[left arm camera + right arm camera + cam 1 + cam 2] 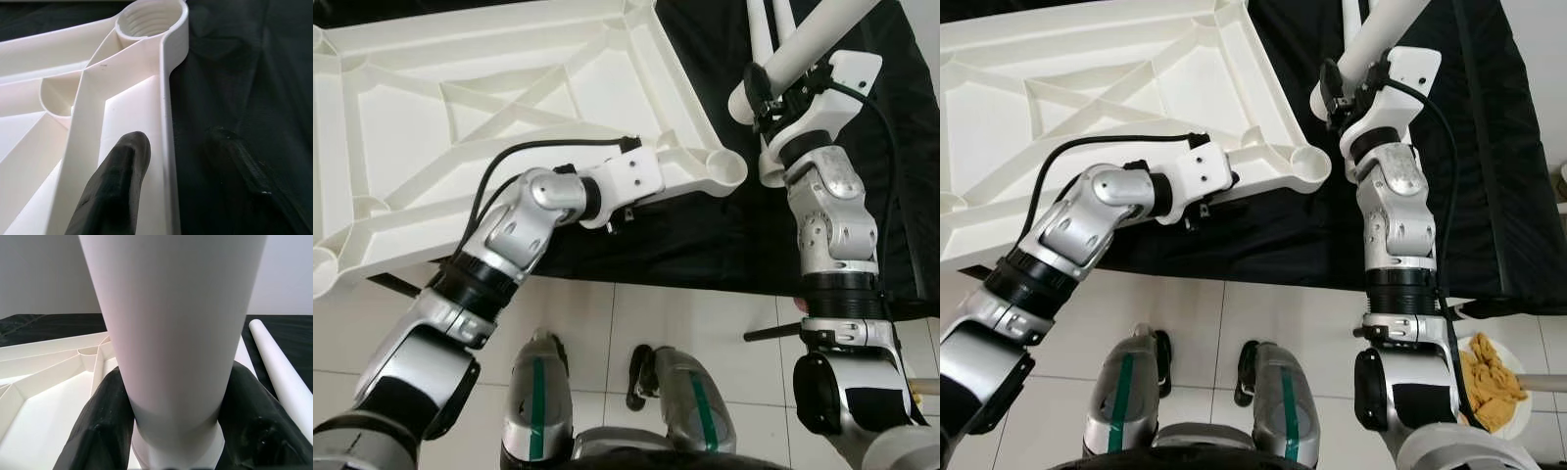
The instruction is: Building children table
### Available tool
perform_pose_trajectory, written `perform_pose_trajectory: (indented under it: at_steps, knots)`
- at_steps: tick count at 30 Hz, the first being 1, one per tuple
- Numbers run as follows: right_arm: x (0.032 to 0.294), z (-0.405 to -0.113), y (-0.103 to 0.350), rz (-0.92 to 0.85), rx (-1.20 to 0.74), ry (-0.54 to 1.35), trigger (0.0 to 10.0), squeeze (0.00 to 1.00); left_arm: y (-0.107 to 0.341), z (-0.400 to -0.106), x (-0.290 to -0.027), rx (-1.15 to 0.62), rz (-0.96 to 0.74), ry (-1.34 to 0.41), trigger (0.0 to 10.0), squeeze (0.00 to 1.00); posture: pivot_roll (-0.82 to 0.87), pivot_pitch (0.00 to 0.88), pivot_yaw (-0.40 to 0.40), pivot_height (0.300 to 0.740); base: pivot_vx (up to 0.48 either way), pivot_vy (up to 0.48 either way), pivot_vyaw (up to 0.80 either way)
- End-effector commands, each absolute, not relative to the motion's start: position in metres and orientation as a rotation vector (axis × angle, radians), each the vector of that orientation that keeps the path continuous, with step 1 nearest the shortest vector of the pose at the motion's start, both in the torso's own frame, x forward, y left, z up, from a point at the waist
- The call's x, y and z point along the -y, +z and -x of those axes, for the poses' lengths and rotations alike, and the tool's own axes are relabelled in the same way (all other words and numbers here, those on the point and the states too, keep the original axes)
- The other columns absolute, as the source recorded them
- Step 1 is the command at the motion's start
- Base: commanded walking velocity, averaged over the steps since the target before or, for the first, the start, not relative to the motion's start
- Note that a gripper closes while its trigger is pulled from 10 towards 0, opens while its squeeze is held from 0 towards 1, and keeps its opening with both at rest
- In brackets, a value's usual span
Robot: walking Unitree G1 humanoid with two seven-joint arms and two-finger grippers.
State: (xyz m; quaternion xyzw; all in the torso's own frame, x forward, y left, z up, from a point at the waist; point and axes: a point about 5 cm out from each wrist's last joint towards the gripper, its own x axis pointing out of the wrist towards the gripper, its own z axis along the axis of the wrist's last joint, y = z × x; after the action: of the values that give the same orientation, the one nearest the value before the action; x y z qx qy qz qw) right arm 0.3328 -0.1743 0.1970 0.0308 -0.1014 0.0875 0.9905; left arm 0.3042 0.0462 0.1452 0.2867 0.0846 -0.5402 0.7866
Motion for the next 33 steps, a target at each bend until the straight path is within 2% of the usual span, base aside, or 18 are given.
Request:
perform_pose_trajectory:
  at_steps: [1, 14, 29, 33]
  knots:
    - [0.173, -0.332, 0.199, -0.071, 0.198, 0.19, 10.0, 0.0, 0.129, -0.306, -0.048, -0.274, -0.625, -1.112, 10.0, 0.0, 0.09, 0.067, -0.074, 0.74, 0.0, 0.0, 0.0]
    - [0.156, -0.326, 0.185, -0.032, 0.061, 0.285, 10.0, 0.0, 0.114, -0.303, -0.045, -0.379, -0.615, -1.107, 10.0, 0.0, 0.08, 0.059, -0.074, 0.74, 0.0, 0.0, 0.0]
    - [0.163, -0.315, 0.181, -0.018, -0.011, 0.265, 10.0, 0.0, 0.115, -0.306, -0.047, -0.383, -0.625, -1.092, 10.0, 0.0, 0.08, 0.053, -0.077, 0.74, 0.0, 0.0, 0.0]
    - [0.163, -0.303, 0.185, -0.029, -0.024, 0.281, 10.0, 0.0, 0.116, -0.306, -0.049, -0.383, -0.628, -1.087, 10.0, 0.0, 0.07, 0.056, -0.076, 0.74, 0.0, 0.0, 0.0]
